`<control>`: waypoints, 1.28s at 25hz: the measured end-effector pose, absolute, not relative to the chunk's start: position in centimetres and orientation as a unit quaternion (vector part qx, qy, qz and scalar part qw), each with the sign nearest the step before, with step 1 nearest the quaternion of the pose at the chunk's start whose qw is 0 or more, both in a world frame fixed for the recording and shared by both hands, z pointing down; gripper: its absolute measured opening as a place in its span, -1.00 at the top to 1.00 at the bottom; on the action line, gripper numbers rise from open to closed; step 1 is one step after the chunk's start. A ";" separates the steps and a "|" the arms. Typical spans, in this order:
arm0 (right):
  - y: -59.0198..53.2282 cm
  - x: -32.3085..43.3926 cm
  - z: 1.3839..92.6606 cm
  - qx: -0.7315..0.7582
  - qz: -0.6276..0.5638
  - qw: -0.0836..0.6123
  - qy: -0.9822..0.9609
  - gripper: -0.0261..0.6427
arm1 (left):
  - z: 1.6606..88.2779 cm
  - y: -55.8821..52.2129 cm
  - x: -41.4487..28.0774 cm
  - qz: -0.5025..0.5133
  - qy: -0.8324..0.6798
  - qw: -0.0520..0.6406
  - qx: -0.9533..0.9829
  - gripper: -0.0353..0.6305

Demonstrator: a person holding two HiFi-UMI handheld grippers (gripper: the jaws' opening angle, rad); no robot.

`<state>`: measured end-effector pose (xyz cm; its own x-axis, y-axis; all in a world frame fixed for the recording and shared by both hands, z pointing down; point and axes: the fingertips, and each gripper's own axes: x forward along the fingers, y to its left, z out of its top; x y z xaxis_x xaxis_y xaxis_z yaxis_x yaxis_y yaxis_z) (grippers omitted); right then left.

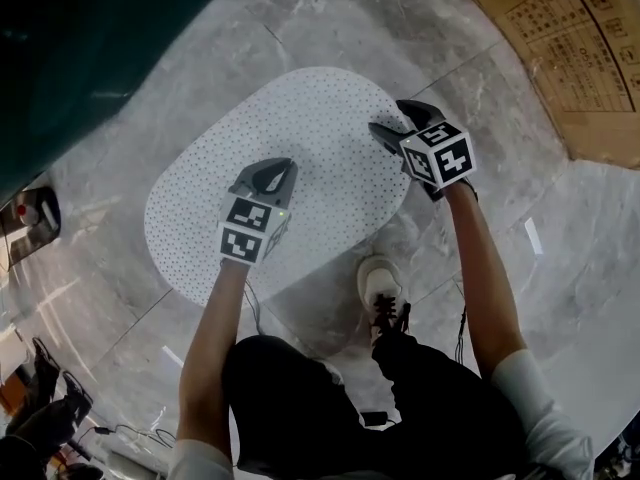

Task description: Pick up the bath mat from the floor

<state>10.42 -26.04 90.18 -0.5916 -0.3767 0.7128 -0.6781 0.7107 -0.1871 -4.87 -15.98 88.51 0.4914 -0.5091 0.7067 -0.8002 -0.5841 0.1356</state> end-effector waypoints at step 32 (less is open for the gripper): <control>-24.8 7.8 93.4 0.258 0.230 0.379 -0.858 0.04 | 92.8 -16.6 -7.9 0.317 -0.475 0.218 0.791 0.84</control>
